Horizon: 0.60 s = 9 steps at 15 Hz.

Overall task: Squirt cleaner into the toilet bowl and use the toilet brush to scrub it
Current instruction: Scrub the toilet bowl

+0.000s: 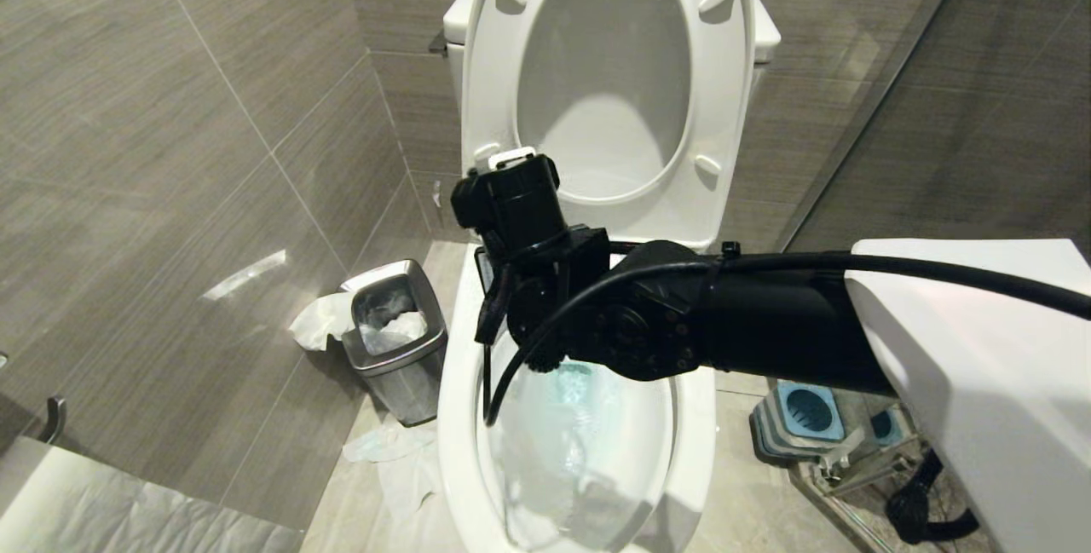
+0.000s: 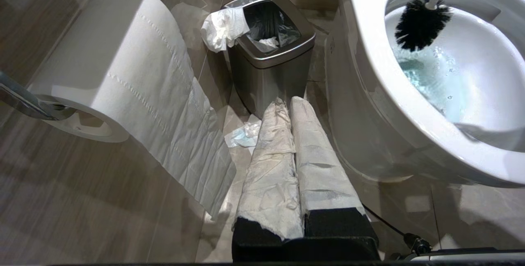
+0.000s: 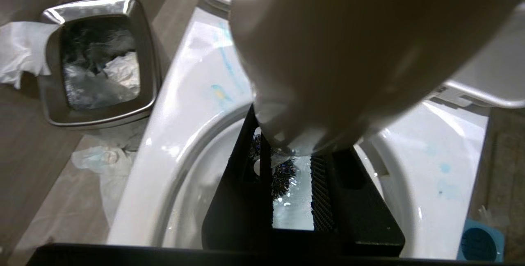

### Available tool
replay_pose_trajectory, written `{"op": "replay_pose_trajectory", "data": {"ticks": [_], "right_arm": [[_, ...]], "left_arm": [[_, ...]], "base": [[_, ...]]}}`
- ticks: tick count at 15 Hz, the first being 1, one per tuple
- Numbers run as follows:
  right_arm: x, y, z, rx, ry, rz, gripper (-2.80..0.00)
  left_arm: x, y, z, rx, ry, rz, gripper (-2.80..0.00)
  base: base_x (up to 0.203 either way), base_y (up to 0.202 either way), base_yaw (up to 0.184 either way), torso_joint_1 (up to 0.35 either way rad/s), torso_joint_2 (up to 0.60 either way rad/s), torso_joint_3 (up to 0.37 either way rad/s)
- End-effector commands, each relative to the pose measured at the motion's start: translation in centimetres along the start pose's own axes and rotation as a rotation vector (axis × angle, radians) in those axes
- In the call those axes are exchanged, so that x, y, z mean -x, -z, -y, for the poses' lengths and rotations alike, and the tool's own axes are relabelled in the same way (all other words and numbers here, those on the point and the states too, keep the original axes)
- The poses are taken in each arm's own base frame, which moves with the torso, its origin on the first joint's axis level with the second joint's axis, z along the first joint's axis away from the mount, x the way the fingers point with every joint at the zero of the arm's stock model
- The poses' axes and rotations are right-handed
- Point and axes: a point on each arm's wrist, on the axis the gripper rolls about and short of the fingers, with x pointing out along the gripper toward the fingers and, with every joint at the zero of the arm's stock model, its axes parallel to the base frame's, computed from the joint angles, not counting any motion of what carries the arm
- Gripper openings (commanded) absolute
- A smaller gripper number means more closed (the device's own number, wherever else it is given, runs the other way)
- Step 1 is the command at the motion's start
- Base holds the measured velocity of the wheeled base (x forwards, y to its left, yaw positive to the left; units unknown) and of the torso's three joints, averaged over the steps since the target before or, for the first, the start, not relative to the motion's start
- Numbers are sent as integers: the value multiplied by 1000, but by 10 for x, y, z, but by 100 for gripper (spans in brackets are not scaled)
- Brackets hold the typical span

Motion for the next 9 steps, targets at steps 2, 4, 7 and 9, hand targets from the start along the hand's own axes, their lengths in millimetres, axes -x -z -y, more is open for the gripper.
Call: {"op": "replay_pose_trajectory", "data": {"ticks": [2, 4, 7, 9], "right_arm": [[13, 0, -12, 6, -31, 5, -280], [25, -4, -13, 15, -49, 2, -280], [44, -6, -13, 36, -75, -20, -280], [61, -2, -13, 53, -100, -45, -280]], "left_arm": [[0, 0, 0, 0, 0, -2, -280], [0, 0, 0, 1, 0, -2, -280], [0, 0, 0, 0, 0, -2, -280], [0, 0, 0, 0, 0, -2, -280]], "base": [[0, 0, 0, 0, 0, 0], [0, 0, 0, 0, 0, 0], [0, 0, 0, 0, 0, 0], [0, 0, 0, 0, 0, 0]]}}
